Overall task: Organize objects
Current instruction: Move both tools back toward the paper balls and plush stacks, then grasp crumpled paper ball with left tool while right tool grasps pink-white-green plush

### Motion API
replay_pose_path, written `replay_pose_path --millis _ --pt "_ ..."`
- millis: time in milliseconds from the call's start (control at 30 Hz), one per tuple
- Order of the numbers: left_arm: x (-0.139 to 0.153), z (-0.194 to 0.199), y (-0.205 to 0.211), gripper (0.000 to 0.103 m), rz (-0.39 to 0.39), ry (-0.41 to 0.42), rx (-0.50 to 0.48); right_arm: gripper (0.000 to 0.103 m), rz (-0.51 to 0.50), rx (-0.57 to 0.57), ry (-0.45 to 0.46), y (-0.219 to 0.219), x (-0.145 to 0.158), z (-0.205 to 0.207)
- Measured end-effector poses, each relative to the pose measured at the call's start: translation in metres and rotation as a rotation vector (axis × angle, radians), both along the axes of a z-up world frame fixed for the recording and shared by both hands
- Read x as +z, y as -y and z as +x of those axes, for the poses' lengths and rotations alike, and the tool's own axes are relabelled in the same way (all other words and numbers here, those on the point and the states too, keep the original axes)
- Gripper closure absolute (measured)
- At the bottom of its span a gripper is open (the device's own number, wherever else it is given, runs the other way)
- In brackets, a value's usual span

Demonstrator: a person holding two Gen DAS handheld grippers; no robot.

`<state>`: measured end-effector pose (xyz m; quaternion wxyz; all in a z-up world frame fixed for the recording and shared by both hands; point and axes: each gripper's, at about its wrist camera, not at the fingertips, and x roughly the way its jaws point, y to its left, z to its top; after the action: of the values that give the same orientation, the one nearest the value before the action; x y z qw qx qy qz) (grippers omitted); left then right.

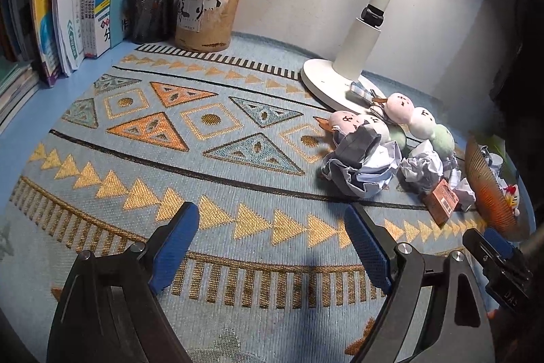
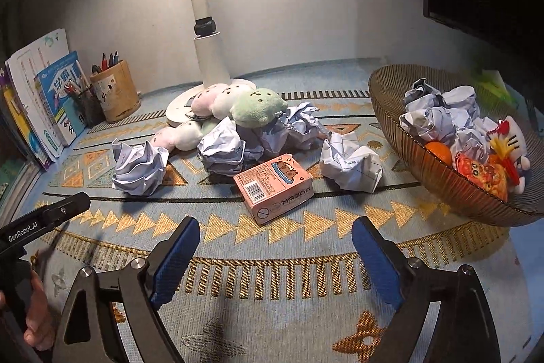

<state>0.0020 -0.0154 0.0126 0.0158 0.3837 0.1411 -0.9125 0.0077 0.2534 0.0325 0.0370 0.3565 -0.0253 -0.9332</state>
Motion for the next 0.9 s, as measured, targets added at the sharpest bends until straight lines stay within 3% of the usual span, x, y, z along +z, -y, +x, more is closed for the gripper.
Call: replay_pose_path --millis 167,333,400,433,533,600,733,900 --pt "0.009 0.001 -0.006 0.017 -0.020 0.001 -0.033 0.013 0.072 -0.015 0.029 0.003 0.003 -0.001" --pt "0.023 -0.027 -0.027 0.017 0.003 0.041 -0.188 0.013 0.060 0.085 0.010 0.006 0.043 -0.018" --pt "0.023 -0.042 -0.035 0.017 0.021 0.057 -0.222 0.000 0.075 0.115 -0.012 0.009 0.059 -0.035" --pt "0.021 -0.050 -0.038 0.017 0.020 0.070 -0.219 0.000 0.092 0.141 -0.008 0.014 0.063 -0.047" --pt "0.015 -0.069 -0.042 0.017 0.033 0.091 -0.221 0.000 0.165 0.156 0.015 0.023 0.060 -0.083" --pt "0.013 -0.076 -0.043 0.017 0.053 0.090 -0.230 0.000 0.161 0.176 0.048 0.026 0.055 -0.106" --pt "-0.006 -0.081 -0.048 0.017 0.127 0.116 -0.303 0.000 0.206 0.250 0.115 0.040 0.040 -0.141" --pt "-0.006 -0.079 -0.050 0.015 0.074 0.062 -0.269 0.002 0.328 0.304 0.116 0.054 0.025 -0.163"
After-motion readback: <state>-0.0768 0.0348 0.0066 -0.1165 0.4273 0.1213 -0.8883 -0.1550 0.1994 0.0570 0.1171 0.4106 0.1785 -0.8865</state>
